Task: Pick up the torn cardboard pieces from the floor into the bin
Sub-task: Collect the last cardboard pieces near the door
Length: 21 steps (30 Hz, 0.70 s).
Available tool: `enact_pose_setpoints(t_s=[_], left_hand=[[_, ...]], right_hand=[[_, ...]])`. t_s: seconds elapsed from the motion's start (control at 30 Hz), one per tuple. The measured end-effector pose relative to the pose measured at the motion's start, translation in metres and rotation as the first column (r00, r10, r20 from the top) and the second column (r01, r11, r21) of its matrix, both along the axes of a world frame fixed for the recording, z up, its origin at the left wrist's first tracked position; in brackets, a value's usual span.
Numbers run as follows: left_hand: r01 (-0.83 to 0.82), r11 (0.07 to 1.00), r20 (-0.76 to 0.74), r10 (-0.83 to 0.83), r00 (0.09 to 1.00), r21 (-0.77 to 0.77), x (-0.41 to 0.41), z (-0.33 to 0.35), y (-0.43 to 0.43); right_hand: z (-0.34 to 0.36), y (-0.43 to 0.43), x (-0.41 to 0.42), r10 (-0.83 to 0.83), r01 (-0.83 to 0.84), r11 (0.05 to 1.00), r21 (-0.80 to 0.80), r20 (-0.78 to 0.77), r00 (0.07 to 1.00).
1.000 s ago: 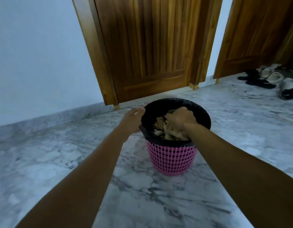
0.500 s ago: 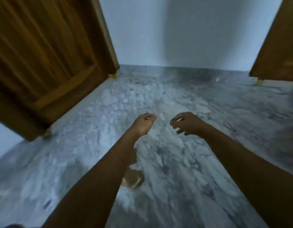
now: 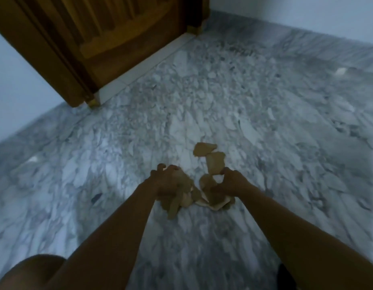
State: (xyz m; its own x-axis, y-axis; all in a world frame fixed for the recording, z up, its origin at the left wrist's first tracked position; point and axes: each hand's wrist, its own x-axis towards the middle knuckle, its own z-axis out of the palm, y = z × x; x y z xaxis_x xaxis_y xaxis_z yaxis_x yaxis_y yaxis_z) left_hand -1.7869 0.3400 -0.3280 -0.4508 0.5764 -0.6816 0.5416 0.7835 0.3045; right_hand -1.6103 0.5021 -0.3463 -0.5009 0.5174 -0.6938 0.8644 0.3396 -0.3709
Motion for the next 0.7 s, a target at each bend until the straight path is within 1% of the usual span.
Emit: enact_pose_setpoints(t_s=[0.03,0.07,0.1,0.13,0.2,0.23,0.27,0.3,0.33,0.37,0.47,0.57,0.63,0.7], left_hand=[[-0.050,0.997,0.023,0.051,0.998,-0.051,0.001,-0.015,-0.005],[-0.125,0.990,0.034,0.127,0.991,-0.061,0.002,-0.027,-0.012],[-0.195,0.979,0.031,0.197,0.980,-0.058,0.004,-0.038,-0.017],[-0.220,0.974,0.017,0.221,0.975,-0.046,0.006,-0.050,-0.021],[-0.199,0.979,-0.042,0.197,0.979,-0.038,0.012,-0.072,-0.025],[-0.204,0.979,-0.077,0.201,0.976,-0.026,0.017,-0.076,-0.024],[-0.220,0.976,-0.115,0.218,0.969,-0.004,0.021,-0.081,-0.025],[-0.240,0.970,-0.136,0.242,0.961,0.029,0.025,-0.084,-0.025],[-0.266,0.961,-0.144,0.275,0.951,0.078,0.028,-0.085,-0.025],[-0.296,0.948,-0.125,0.310,0.942,0.115,0.028,-0.089,-0.025],[-0.328,0.934,-0.063,0.340,0.938,0.144,0.025,-0.093,-0.027],[-0.379,0.907,-0.009,0.387,0.922,0.183,0.025,-0.089,-0.030],[-0.433,0.879,0.064,0.429,0.901,0.199,0.025,-0.083,-0.034],[-0.452,0.866,0.134,0.433,0.892,0.212,0.024,-0.079,-0.041]], right_hand=[[-0.013,-0.005,-0.002,-0.068,0.068,0.998,0.011,0.013,0.998],[-0.026,-0.013,-0.005,-0.131,0.130,0.991,0.036,0.024,0.991],[-0.037,-0.020,-0.007,-0.162,0.159,0.984,0.082,0.032,0.986],[-0.042,-0.029,-0.007,-0.158,0.151,0.979,0.139,0.043,0.986],[-0.056,-0.041,-0.005,-0.139,0.120,0.953,0.278,0.047,0.989],[-0.061,-0.042,-0.003,-0.147,0.127,0.939,0.320,0.039,0.988],[-0.064,-0.039,-0.003,-0.174,0.156,0.940,0.304,0.033,0.984],[-0.069,-0.034,-0.002,-0.207,0.194,0.948,0.251,0.025,0.978],[-0.074,-0.026,-0.002,-0.213,0.204,0.961,0.186,0.032,0.977],[-0.077,-0.016,-0.001,-0.182,0.175,0.976,0.127,0.045,0.982],[-0.078,0.007,-0.001,0.034,-0.030,0.999,-0.034,0.124,0.992],[-0.062,0.027,-0.003,0.206,-0.164,0.959,-0.233,0.165,0.965],[-0.038,0.042,-0.009,0.292,-0.229,0.926,-0.300,0.185,0.938],[-0.015,0.053,-0.018,0.330,-0.273,0.908,-0.319,0.140,0.933]])
